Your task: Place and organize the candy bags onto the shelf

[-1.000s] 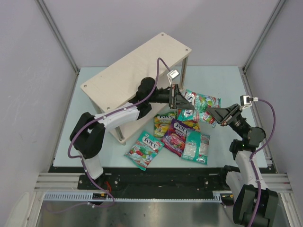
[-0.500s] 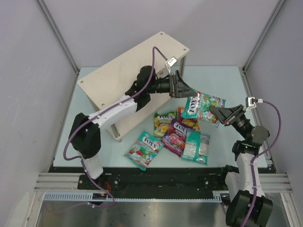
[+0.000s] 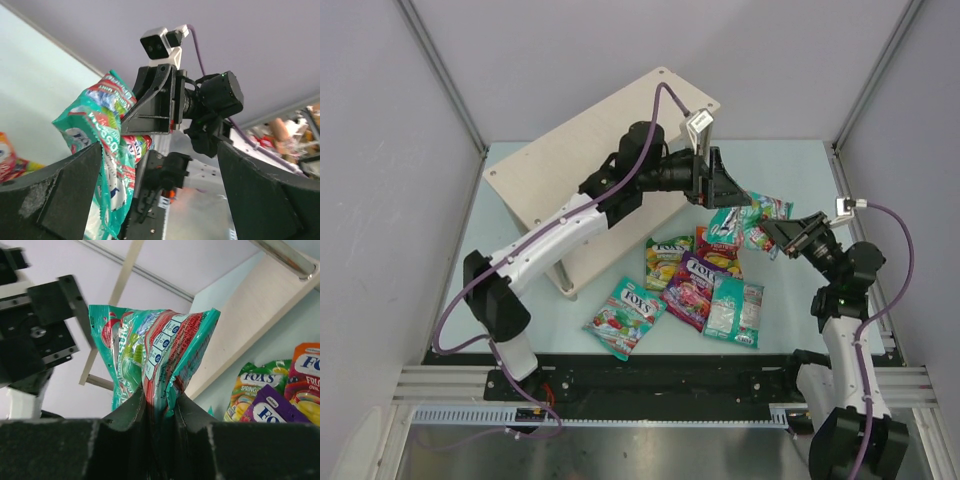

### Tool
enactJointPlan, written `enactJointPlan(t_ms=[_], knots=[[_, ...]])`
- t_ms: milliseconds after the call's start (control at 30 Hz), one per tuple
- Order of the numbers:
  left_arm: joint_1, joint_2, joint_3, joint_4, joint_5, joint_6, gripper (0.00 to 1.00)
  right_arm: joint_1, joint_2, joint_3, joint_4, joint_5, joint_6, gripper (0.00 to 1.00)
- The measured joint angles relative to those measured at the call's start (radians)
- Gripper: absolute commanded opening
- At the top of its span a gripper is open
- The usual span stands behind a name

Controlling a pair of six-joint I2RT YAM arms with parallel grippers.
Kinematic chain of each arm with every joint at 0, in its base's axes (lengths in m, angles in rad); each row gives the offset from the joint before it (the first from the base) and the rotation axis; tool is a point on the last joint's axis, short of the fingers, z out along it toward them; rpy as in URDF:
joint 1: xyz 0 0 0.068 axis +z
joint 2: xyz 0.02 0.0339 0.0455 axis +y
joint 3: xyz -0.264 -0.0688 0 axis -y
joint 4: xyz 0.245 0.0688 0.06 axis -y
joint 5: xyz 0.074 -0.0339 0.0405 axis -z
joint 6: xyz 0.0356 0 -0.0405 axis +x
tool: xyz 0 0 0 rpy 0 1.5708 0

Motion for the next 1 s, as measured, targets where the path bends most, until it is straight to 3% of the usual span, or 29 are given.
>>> enactJointPlan(t_ms=[233, 467, 667, 833, 1000], knots=[[-0.026, -0.077, 0.096, -0.3, -0.206, 0.2, 1.0, 0.201, 0.091, 0.017, -0.121, 0.216, -0.1, 0.0], [-0.034, -0.309, 0.047, -0.417, -0.465, 0.296, 1.0, 0.423, 0.203, 0.024, -0.118, 0.461, -0.126, 0.0], [-0.035, -0.501, -0.074, -0.444, -0.668, 0.33, 1.0, 0.634, 0.386, 0.033, 0.016, 0.756, -0.122, 0.0], [-0.035, -0.565, -0.145, -0.478, -0.763, 0.341, 1.0, 0.799, 0.58, 0.063, 0.185, 1.003, -0.124, 0.0], [-0.034, -0.611, -0.196, -0.521, -0.827, 0.351, 1.0, 0.974, 0.808, 0.195, 0.337, 1.231, -0.152, 0.0]])
